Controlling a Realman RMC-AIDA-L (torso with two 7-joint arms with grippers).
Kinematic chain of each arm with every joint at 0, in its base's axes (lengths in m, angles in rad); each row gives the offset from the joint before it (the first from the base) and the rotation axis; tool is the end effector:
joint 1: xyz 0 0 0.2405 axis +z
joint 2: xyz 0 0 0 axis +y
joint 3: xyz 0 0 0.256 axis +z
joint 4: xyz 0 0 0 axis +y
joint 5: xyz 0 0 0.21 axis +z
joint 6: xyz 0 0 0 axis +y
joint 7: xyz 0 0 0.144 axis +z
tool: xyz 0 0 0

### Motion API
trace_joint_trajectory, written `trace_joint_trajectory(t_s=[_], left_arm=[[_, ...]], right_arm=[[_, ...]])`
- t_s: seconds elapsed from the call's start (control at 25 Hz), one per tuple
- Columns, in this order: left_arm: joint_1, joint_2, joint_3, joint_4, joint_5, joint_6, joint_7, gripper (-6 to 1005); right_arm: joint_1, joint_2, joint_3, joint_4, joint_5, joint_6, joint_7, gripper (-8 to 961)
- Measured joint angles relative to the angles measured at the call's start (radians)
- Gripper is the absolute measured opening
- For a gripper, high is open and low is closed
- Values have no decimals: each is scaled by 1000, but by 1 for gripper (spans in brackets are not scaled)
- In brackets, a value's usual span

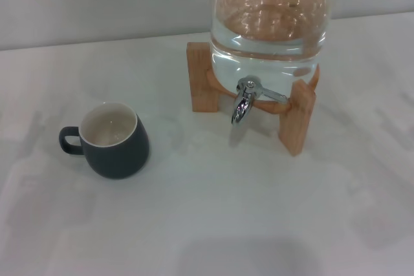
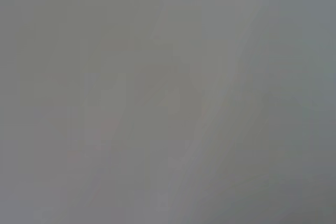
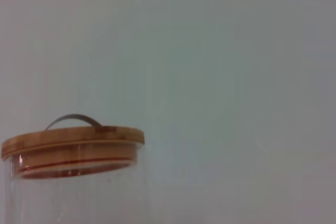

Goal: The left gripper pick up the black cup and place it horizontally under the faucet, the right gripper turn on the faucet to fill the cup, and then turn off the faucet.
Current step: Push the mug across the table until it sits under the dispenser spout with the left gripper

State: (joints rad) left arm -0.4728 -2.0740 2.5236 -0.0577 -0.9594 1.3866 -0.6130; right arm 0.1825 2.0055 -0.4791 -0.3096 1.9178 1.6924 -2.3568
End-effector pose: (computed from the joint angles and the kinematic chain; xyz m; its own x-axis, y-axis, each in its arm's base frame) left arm -0.3318 0.3197 0.0116 0.4913 -0.0567 0.8691 0.8281 -0.2787 -0.4863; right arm 0.3612 0.2372 0.0900 0.5453 0.2070 -0.8123 -0.7119 -0.3973 -0.5791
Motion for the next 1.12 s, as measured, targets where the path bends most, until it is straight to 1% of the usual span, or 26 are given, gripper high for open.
trace_joint_trajectory(t_s=[0.28,0.44,0.56,0.64,0.8,0.92,0.96,1.12], left_arm=[[4,-4,-5,16,-5,6,11,879],[21,-6,-10,61,-21,7,63,878],[42,-6,-10,97,-21,7,135,878],[52,-7,-10,111,-21,7,145,878],[81,-6,0,132,-8,16,102,878],[112,1,3,118,45,51,45,878],[118,2,3,108,63,61,30,877],[131,10,3,-7,185,113,-105,877]], right_arm=[[0,-1,0,0,9,7,4,730],[-4,-1,1,-1,6,2,4,730],[-11,-2,-2,-1,6,9,7,729],[-12,-2,-4,-1,7,16,11,729],[-18,0,-7,2,6,28,20,728],[-18,0,-6,4,6,28,20,728],[-29,0,-1,4,9,28,17,728],[-37,-2,6,-1,14,19,12,727]])
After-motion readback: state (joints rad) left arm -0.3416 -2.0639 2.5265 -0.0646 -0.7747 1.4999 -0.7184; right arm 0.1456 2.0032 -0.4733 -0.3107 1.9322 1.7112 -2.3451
